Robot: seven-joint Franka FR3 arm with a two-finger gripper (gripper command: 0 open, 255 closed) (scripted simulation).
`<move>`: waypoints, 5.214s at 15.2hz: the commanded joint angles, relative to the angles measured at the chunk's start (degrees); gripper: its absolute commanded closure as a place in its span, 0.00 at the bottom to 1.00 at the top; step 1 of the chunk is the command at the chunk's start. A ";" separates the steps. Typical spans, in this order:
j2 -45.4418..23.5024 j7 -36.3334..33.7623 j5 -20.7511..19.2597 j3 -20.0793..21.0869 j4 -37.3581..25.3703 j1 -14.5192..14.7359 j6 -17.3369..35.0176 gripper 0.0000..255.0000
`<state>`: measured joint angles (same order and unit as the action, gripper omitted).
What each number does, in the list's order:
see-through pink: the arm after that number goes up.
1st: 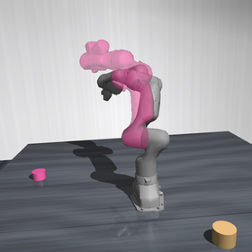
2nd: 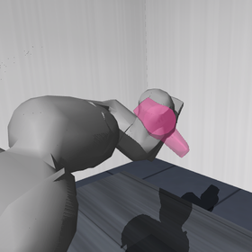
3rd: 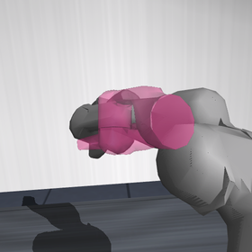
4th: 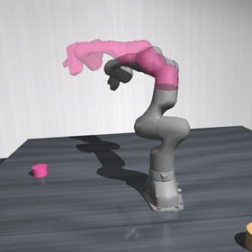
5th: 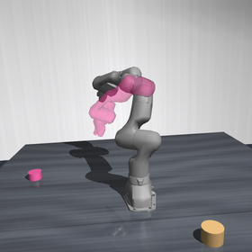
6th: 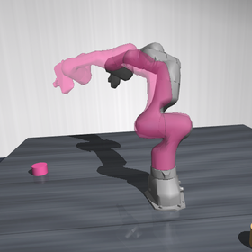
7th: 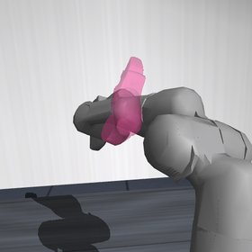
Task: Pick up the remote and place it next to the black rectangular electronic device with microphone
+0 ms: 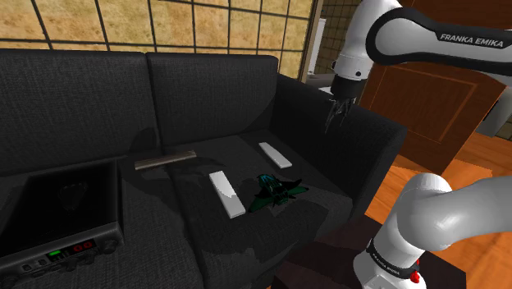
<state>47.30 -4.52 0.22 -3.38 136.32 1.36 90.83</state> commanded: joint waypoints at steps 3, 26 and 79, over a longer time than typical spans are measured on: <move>-3.14 -0.08 -0.11 -0.57 0.66 -0.33 3.71 0.00; -50.35 2.51 6.04 -7.23 -13.67 -2.64 34.93 0.00; -48.62 0.50 5.09 -7.44 -24.30 -2.73 22.59 1.00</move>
<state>-1.41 -3.98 5.35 -10.81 112.47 -1.36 113.97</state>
